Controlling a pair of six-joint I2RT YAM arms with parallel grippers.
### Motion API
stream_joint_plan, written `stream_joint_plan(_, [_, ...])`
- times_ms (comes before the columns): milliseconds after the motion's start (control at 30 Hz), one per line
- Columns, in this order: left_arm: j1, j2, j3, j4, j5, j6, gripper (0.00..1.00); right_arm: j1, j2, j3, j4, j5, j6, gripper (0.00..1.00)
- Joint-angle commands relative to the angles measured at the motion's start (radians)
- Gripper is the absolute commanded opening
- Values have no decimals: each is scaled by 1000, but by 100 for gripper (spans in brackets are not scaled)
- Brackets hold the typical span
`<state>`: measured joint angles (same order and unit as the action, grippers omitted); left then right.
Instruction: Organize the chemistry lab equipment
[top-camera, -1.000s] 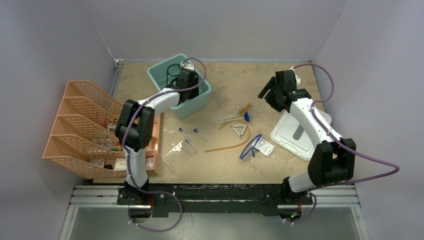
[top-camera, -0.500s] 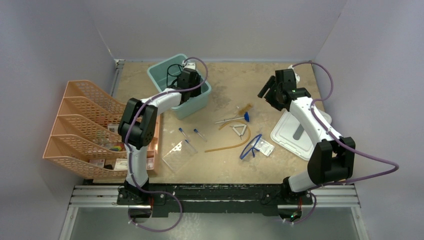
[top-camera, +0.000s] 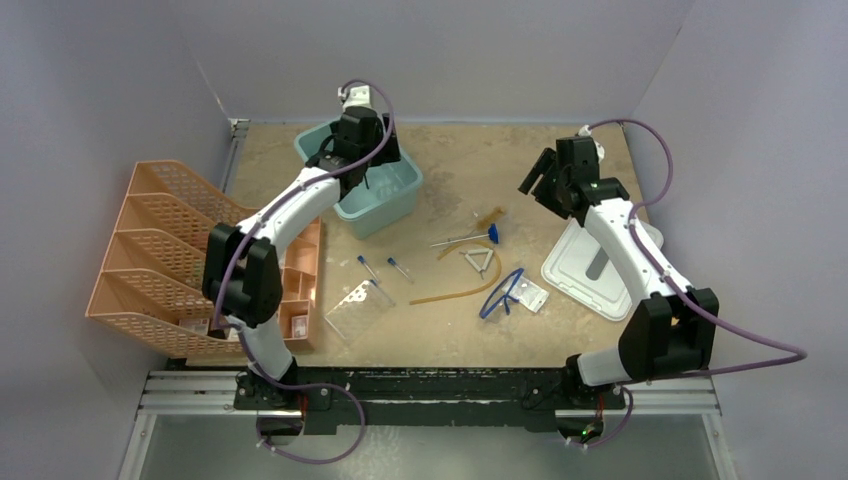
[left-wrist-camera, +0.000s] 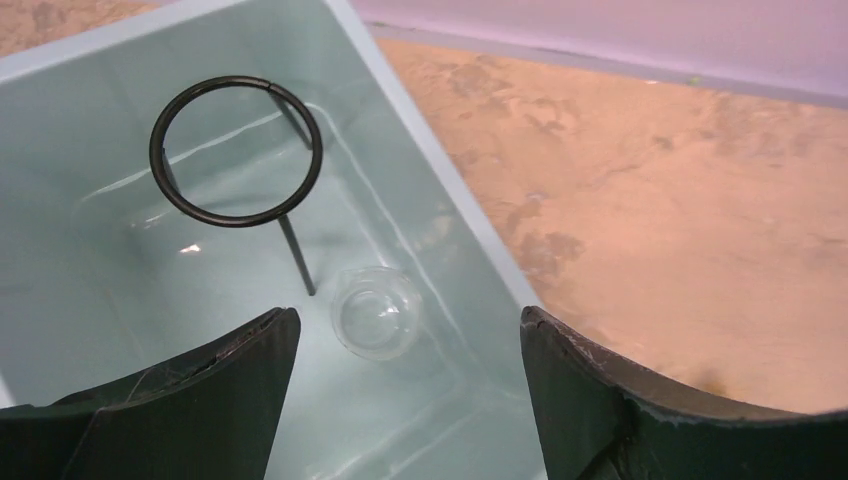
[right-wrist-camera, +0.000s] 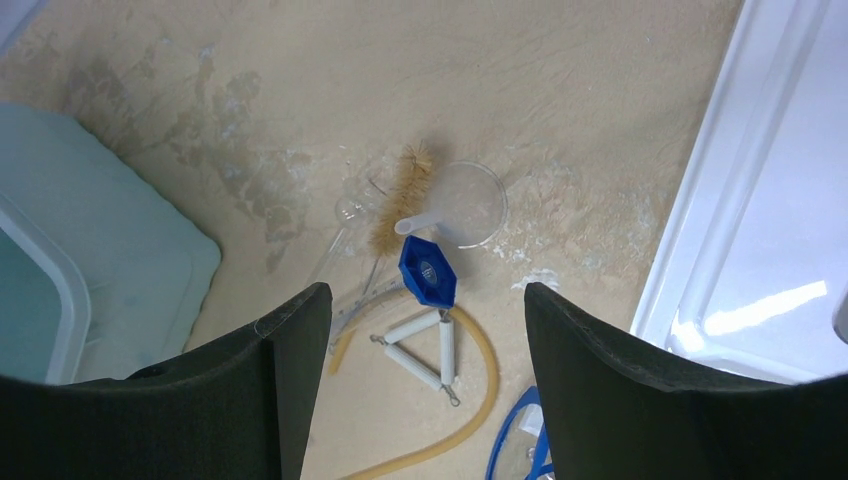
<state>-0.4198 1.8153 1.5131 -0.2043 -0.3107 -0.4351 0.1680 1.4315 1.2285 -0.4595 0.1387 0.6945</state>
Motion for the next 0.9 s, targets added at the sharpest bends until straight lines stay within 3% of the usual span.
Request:
stream_joint_plan(0, [3, -86, 16, -64, 112, -37, 79, -2, -47, 35, -4, 0, -50, 73])
stream_joint_plan(300, [3, -86, -81, -51, 471, -14, 78, -2, -75, -19, 28, -39, -58, 73])
stream_joint_plan(567, [-8, -68, -98, -109, 641, 21, 73, -2, -70, -27, 26, -68, -65, 72])
stream_joint_plan(867, [-66, -91, -124, -144, 700, 27, 65, -2, -57, -19, 16, -71, -59, 72])
